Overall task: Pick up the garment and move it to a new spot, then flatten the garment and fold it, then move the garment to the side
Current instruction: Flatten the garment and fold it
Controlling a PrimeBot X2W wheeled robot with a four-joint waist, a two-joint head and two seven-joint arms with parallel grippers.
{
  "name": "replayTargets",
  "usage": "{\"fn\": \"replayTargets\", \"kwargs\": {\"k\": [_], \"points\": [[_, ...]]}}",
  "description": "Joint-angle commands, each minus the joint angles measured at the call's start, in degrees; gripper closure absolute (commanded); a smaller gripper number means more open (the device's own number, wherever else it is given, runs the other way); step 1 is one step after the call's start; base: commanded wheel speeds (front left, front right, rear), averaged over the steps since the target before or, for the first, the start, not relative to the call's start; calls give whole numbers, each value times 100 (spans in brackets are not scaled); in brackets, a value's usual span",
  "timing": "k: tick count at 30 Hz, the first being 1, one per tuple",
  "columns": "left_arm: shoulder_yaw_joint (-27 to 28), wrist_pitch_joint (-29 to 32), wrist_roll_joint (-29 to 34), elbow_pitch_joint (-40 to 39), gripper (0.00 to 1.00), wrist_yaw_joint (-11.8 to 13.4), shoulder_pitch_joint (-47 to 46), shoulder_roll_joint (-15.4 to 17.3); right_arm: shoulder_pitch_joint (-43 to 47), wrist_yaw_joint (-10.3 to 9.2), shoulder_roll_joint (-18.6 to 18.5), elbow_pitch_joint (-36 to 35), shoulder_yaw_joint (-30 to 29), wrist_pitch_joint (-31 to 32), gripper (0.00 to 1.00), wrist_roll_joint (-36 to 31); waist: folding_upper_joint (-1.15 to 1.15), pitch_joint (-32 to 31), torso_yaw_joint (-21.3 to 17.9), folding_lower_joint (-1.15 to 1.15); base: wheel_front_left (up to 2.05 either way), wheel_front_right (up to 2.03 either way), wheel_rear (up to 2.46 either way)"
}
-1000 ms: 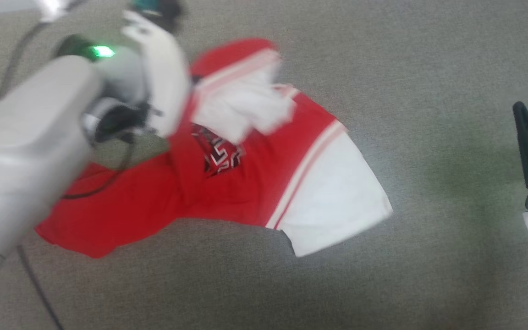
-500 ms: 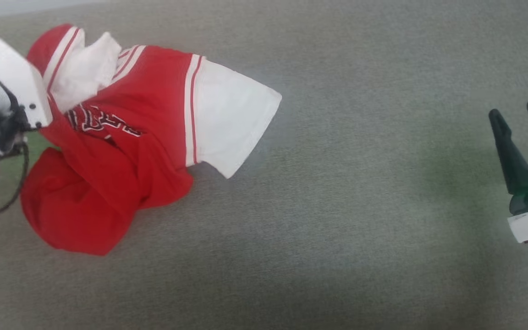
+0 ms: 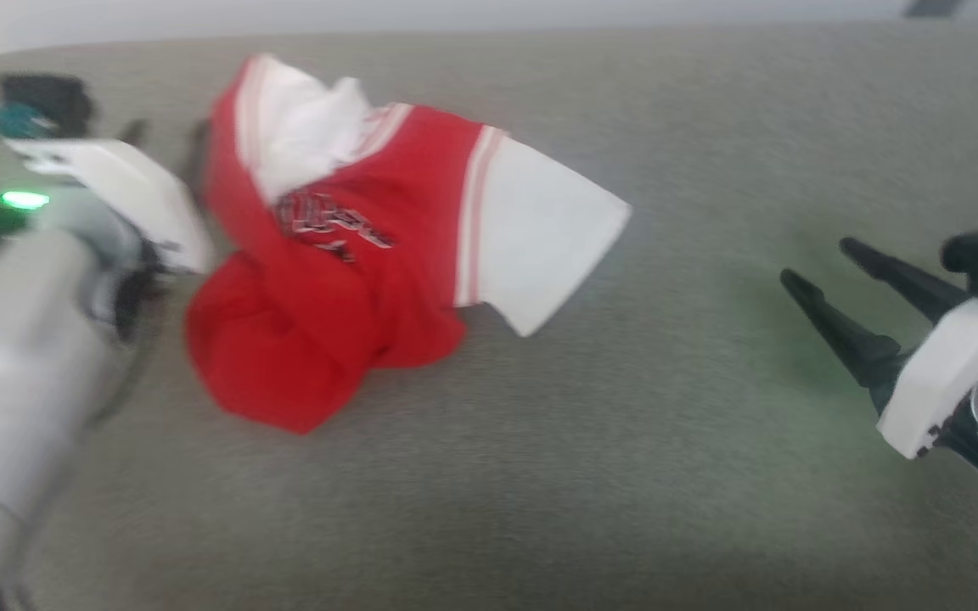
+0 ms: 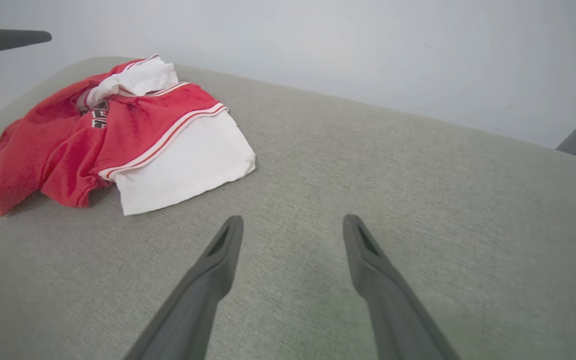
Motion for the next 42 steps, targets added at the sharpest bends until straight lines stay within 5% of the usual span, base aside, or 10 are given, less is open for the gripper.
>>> {"fn": "replayTargets", "kwargs": {"k": [1,6,11,14,15,28,29,30,32,42], "points": [[18,-532,94,-183,0,36,228,-153,-188,-3,-68,100,105,316,0,194,0,-280,464,0,0,0,0],[97,-1183,468,-900,0,353,859,-485,-688,-2,-472,241,738,1556,0,619,0,-388,1063,0,0,0,0],[995,-1200,1639,-2423,0,1091,1823,-675,-1299,-5,-725,615,1023,2457,0,1025,0,-385,1583,0,0,0,0],[1388,-1202,2119,-3048,0,1271,2308,-803,-1587,-5,-752,894,1100,2680,0,1043,0,-366,1754,0,0,0,0],[1689,-1203,2704,-3633,0,1418,3025,-1012,-1940,-2,-710,1325,1341,2907,0,955,0,-305,1962,0,0,0,0],[2333,-1205,3965,-4653,0,1213,4306,-1662,-2961,-4,-573,2946,2932,2946,0,501,0,41,2432,0,0,0,0],[2378,-1205,4018,-4701,0,1206,4346,-1676,-2982,-5,-548,2976,3036,2931,13,534,0,57,2433,0,0,0,0],[2424,-1205,4059,-4738,0,1183,4388,-1690,-2987,-5,-534,3036,3109,2917,57,566,0,72,2431,0,0,0,0],[2505,-1205,4136,-4819,0,1148,4422,-1733,-3021,-6,-519,3110,3235,2814,100,657,0,91,2420,0,0,0,0],[2859,-1205,4340,-4990,0,1005,4585,-1887,-3240,-7,-882,3344,3370,1999,100,1003,0,135,2070,0,0,0,0]]}}
